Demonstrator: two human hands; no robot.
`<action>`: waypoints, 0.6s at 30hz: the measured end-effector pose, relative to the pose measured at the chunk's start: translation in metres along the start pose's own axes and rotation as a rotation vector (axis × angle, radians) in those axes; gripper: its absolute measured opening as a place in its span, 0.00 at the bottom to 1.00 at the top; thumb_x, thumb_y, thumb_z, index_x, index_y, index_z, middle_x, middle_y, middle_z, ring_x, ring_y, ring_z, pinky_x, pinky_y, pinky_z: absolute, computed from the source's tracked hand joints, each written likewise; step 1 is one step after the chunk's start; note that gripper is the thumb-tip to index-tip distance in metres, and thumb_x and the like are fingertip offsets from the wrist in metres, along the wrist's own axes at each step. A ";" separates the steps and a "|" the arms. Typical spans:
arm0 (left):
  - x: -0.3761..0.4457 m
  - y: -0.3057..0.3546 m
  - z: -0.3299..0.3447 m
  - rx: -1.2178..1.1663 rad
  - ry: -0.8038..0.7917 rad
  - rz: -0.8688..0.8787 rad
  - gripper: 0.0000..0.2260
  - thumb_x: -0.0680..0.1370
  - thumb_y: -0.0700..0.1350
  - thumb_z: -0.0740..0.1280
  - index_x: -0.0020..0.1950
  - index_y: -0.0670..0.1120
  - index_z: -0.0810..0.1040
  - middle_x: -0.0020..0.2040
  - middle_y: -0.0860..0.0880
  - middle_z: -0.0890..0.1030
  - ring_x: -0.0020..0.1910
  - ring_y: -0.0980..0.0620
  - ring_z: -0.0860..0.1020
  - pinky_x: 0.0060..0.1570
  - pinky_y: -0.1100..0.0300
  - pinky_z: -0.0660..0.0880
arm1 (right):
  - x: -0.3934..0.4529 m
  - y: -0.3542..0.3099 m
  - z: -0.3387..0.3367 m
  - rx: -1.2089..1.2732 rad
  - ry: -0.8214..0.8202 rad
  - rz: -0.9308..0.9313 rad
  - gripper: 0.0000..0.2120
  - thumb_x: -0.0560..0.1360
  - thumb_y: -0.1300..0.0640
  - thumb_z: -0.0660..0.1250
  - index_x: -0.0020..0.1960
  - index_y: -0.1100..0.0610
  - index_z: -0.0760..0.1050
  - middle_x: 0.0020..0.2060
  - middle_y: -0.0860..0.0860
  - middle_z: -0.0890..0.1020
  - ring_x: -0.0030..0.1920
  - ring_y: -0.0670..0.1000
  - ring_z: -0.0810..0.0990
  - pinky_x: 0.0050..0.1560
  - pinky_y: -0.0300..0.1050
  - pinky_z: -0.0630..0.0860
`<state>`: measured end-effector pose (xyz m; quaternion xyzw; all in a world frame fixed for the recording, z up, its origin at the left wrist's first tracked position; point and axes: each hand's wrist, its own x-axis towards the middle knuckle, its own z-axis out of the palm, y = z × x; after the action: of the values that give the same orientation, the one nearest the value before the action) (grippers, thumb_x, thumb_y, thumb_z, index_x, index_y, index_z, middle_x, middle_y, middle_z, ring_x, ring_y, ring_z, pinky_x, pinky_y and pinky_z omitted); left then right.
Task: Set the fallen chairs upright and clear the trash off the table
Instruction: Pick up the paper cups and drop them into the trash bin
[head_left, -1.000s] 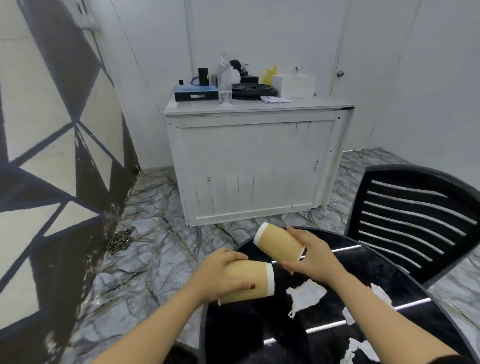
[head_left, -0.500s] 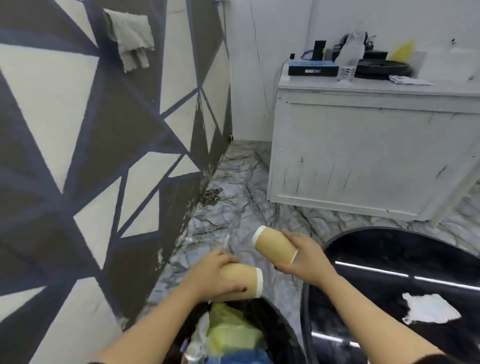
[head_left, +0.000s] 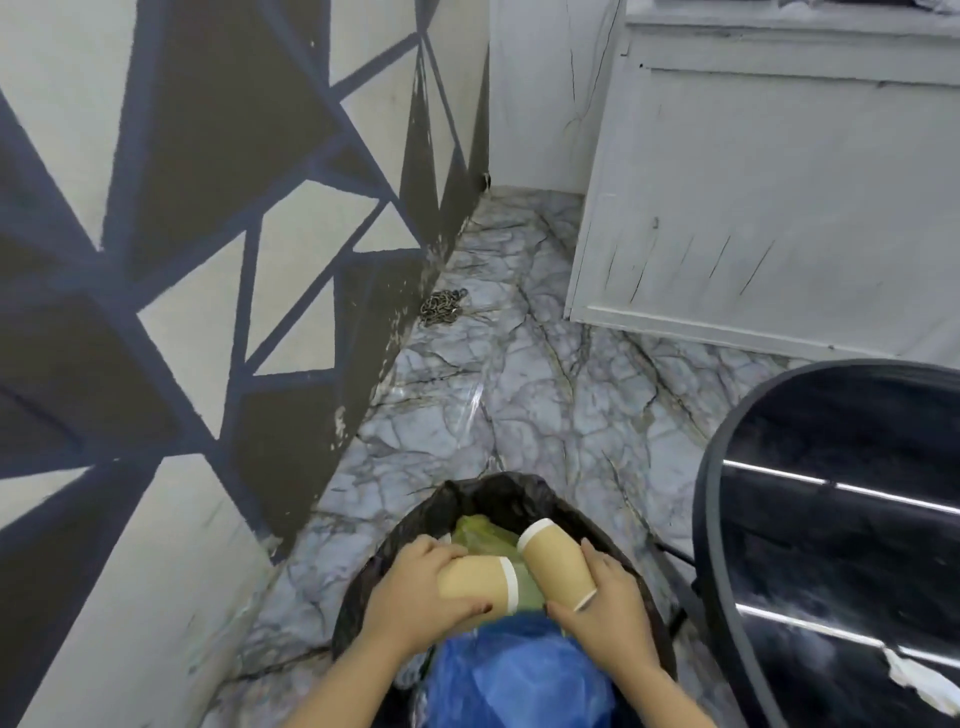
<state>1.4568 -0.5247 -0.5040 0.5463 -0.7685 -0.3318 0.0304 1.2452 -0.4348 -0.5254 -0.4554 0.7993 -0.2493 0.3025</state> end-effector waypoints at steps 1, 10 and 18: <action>0.001 -0.007 0.016 -0.014 0.003 -0.021 0.30 0.62 0.65 0.70 0.62 0.59 0.72 0.55 0.57 0.69 0.59 0.56 0.70 0.55 0.59 0.70 | -0.001 0.012 0.010 -0.006 0.001 0.027 0.44 0.61 0.48 0.75 0.72 0.58 0.60 0.65 0.56 0.72 0.63 0.55 0.71 0.60 0.46 0.69; 0.016 -0.038 0.106 -0.055 -0.044 -0.127 0.29 0.63 0.67 0.68 0.61 0.59 0.72 0.54 0.58 0.69 0.58 0.55 0.70 0.56 0.57 0.70 | 0.007 0.083 0.068 -0.048 -0.016 0.187 0.46 0.61 0.47 0.75 0.73 0.58 0.58 0.65 0.56 0.71 0.63 0.57 0.69 0.60 0.48 0.69; 0.021 -0.049 0.117 0.098 0.000 -0.136 0.43 0.65 0.74 0.60 0.75 0.59 0.52 0.77 0.52 0.54 0.75 0.50 0.53 0.73 0.50 0.49 | 0.008 0.091 0.074 -0.142 0.036 0.096 0.52 0.63 0.36 0.71 0.75 0.55 0.48 0.76 0.53 0.51 0.75 0.53 0.51 0.73 0.50 0.55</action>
<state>1.4410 -0.4961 -0.6284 0.5982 -0.7448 -0.2951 -0.0188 1.2421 -0.4089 -0.6406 -0.4324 0.8413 -0.1853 0.2664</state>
